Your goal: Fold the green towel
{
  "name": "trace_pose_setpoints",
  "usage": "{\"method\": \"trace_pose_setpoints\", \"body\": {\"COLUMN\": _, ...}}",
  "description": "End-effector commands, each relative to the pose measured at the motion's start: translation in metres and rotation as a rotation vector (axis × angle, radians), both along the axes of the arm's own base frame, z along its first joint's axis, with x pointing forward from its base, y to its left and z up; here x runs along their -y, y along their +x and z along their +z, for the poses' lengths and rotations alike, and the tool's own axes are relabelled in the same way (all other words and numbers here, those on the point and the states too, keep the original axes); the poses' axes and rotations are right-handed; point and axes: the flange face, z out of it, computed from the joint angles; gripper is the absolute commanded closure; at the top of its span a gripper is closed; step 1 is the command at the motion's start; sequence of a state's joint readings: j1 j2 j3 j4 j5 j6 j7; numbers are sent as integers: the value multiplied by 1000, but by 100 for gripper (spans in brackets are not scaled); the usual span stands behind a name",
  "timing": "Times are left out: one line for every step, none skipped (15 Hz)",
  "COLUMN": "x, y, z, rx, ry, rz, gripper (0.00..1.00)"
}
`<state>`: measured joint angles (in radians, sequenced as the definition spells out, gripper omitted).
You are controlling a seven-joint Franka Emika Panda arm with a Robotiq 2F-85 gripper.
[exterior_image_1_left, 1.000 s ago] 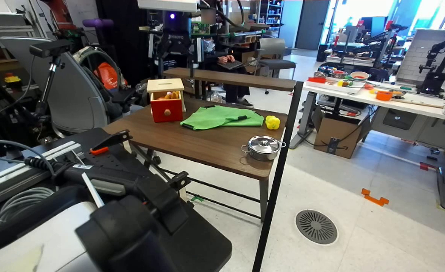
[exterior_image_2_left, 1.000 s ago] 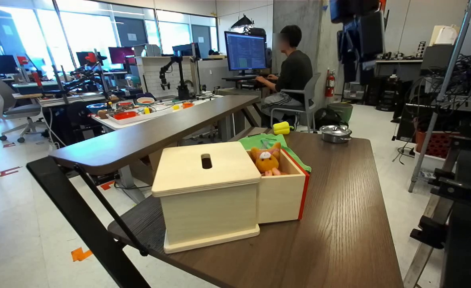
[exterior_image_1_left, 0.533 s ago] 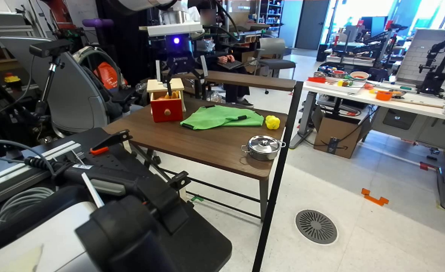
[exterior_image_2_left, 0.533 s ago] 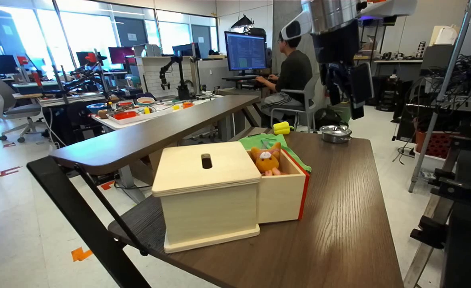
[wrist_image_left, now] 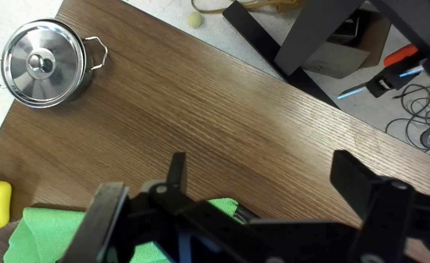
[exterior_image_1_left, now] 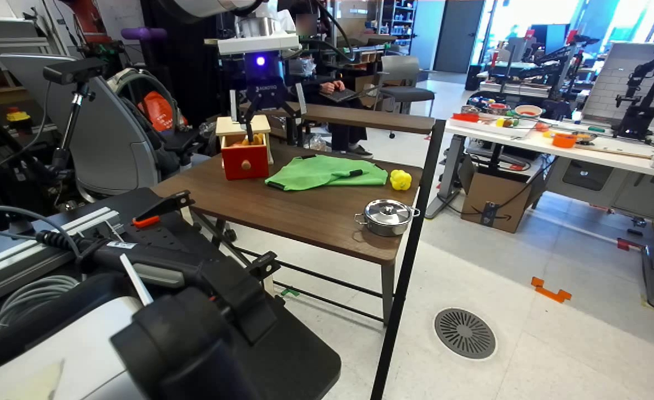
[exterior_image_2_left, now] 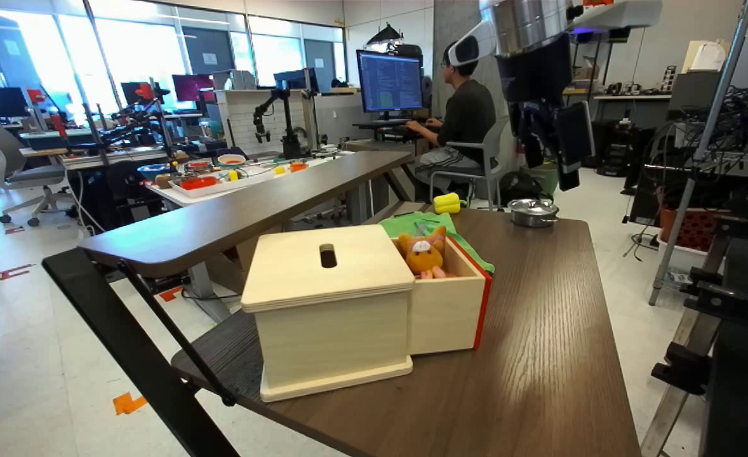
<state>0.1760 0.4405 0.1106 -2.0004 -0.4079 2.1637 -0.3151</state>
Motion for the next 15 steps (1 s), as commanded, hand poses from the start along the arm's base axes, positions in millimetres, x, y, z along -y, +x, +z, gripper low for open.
{"method": "trace_pose_setpoints", "body": {"x": -8, "y": 4, "z": -21, "rx": -18, "ry": 15, "rz": 12, "gripper": 0}}
{"method": "trace_pose_setpoints", "body": {"x": -12, "y": 3, "z": -31, "rx": -38, "ry": 23, "rz": 30, "gripper": 0}}
{"method": "trace_pose_setpoints", "body": {"x": -15, "y": 2, "z": -39, "rx": -52, "ry": 26, "rz": 44, "gripper": 0}}
{"method": "trace_pose_setpoints", "body": {"x": -19, "y": 1, "z": -48, "rx": -62, "ry": 34, "rz": 59, "gripper": 0}}
{"method": "trace_pose_setpoints", "body": {"x": -23, "y": 1, "z": -57, "rx": -69, "ry": 38, "rz": 75, "gripper": 0}}
{"method": "trace_pose_setpoints", "body": {"x": -27, "y": 1, "z": -65, "rx": -70, "ry": 28, "rz": 82, "gripper": 0}}
{"method": "trace_pose_setpoints", "body": {"x": -31, "y": 2, "z": -72, "rx": -60, "ry": 20, "rz": 85, "gripper": 0}}
{"method": "trace_pose_setpoints", "body": {"x": -35, "y": 3, "z": -77, "rx": -46, "ry": 12, "rz": 81, "gripper": 0}}
{"method": "trace_pose_setpoints", "body": {"x": -39, "y": 4, "z": -82, "rx": -39, "ry": 15, "rz": 80, "gripper": 0}}
{"method": "trace_pose_setpoints", "body": {"x": -44, "y": 6, "z": -87, "rx": -13, "ry": 11, "rz": 78, "gripper": 0}}
{"method": "trace_pose_setpoints", "body": {"x": -48, "y": 8, "z": -91, "rx": 8, "ry": 9, "rz": 72, "gripper": 0}}
{"method": "trace_pose_setpoints", "body": {"x": -51, "y": 10, "z": -94, "rx": 38, "ry": 4, "rz": 63, "gripper": 0}}
{"method": "trace_pose_setpoints", "body": {"x": -53, "y": 13, "z": -95, "rx": 77, "ry": 0, "rz": 51, "gripper": 0}}
{"method": "trace_pose_setpoints", "body": {"x": -56, "y": 14, "z": -96, "rx": 110, "ry": 0, "rz": 38, "gripper": 0}}
{"method": "trace_pose_setpoints", "body": {"x": -58, "y": 14, "z": -97, "rx": 145, "ry": 2, "rz": 24, "gripper": 0}}
